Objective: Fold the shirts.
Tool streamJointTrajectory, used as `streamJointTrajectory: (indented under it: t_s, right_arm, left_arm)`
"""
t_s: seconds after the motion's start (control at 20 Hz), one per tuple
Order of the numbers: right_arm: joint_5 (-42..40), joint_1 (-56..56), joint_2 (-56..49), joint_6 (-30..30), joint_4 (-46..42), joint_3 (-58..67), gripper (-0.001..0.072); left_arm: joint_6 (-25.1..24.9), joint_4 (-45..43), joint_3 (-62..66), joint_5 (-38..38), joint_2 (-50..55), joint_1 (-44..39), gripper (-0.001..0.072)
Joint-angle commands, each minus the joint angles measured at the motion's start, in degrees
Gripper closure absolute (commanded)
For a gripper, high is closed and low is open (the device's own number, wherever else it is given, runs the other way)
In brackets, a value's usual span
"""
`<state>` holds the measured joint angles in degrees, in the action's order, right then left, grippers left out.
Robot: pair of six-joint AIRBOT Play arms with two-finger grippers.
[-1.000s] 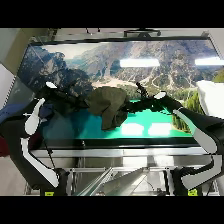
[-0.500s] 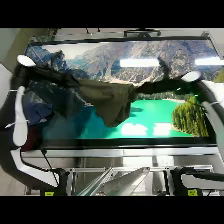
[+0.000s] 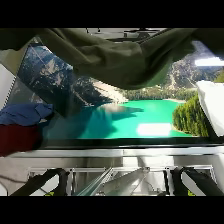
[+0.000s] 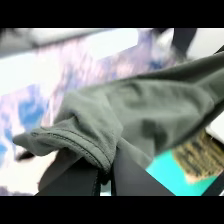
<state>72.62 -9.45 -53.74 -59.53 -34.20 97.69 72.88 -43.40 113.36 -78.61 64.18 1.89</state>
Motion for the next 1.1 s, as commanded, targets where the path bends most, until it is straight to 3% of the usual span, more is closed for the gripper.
streamJointTrajectory:
  t_s: [0.0, 0.25, 0.5, 0.55, 0.6, 0.65, 0.75, 0.8, 0.95, 1.05]
  right_arm:
    - [2.12, -0.35, 4.7, -0.87, -7.3, 2.27, 0.0689]
    - [6.99, -0.35, -2.29, -4.39, -12.7, -7.34, 0.0689]
    - [-1.62, -0.33, -14.82, -4.33, -12.68, -23.54, 0.0688]
    - [-4.57, -0.33, -18.25, -4.35, -12.5, -25.97, 0.0667]
    - [-6.78, -0.35, -21.81, -4.37, -12.13, -27.34, 0.0505]
    - [-7.87, -0.37, -25.81, -4.42, -12.09, -27.54, 0.0354]
    - [-8.15, -0.9, -31.23, -4.39, -11.85, -27.32, 0.0339]
    - [-8.02, -1.7, -32.52, -4.42, -11.87, -27.1, 0.0339]
    - [-3.58, -6.16, -31.76, -4.9, -12.04, -27.08, 0.0339]
    - [2.1, -9.46, -30.67, -5.07, -12.76, -28.87, 0.0346]
  left_arm:
    - [-0.79, -3.74, -7.3, 4.17, -8.24, -2.6, 0.0684]
    - [-0.35, -8.17, -26.29, 2.64, -7.1, -2.58, 0.0685]
    - [-0.42, -8.15, -39.78, 1.25, 4.76, -2.47, 0.0685]
    - [-0.44, -8.15, -41.64, 1.22, 7.78, -2.16, 0.0686]
    - [-0.44, -8.15, -43.15, 1.16, 11.37, -1.38, 0.0684]
    - [-0.46, -8.15, -44.06, 1.22, 14.91, -0.31, 0.0582]
    - [-0.46, -8.11, -44.26, 0.37, 21.09, 2.71, 0.0107]
    - [-0.52, -8.09, -43.65, -1.16, 23.61, 4.26, -0.0005]
    - [-2.58, -8.09, -40.87, -9.07, 28.87, 7.93, -0.0005]
    - [-3.48, -8.0, -42.6, -9.92, 29.29, 8.31, -0.0004]
